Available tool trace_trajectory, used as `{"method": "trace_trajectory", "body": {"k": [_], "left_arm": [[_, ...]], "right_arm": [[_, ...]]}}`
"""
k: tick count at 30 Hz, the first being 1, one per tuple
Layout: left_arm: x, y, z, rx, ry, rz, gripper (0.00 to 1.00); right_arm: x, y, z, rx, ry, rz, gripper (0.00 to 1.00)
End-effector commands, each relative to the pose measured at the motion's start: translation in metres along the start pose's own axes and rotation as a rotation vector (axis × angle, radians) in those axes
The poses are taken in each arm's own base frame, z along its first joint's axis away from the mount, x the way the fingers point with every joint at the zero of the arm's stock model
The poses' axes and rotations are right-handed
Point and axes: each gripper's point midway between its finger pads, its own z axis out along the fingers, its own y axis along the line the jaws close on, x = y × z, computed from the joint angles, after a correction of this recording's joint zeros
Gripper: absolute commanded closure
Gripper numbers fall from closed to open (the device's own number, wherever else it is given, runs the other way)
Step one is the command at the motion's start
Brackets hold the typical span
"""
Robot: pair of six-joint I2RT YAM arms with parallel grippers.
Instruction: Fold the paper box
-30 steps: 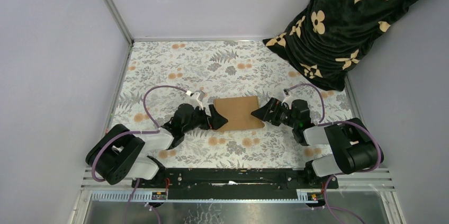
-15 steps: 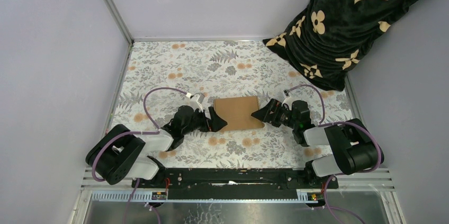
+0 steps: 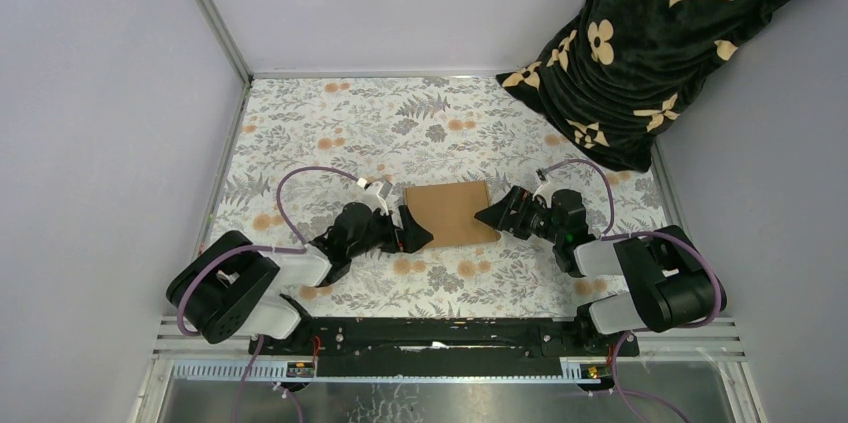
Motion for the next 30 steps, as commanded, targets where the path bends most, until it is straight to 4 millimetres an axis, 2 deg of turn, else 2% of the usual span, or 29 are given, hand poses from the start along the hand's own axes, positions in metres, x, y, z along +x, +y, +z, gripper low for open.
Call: {"method": "trace_trajectory", "body": {"k": [1, 19, 30], "left_arm": [[-0.015, -0.016, 0.004, 0.049, -0.056, 0.013, 0.01], [-0.023, -0.04, -0.007, 0.072, -0.066, 0.039, 0.01], [-0.039, -0.06, -0.023, 0.089, -0.094, 0.057, 0.01]], "right_arm": [[-0.005, 0.019, -0.002, -0.082, -0.005, -0.029, 0.0], [-0.014, 0.052, -0.022, -0.134, -0.031, -0.049, 0.0], [-0.017, 0.067, -0.036, -0.149, -0.041, -0.053, 0.0]]}}
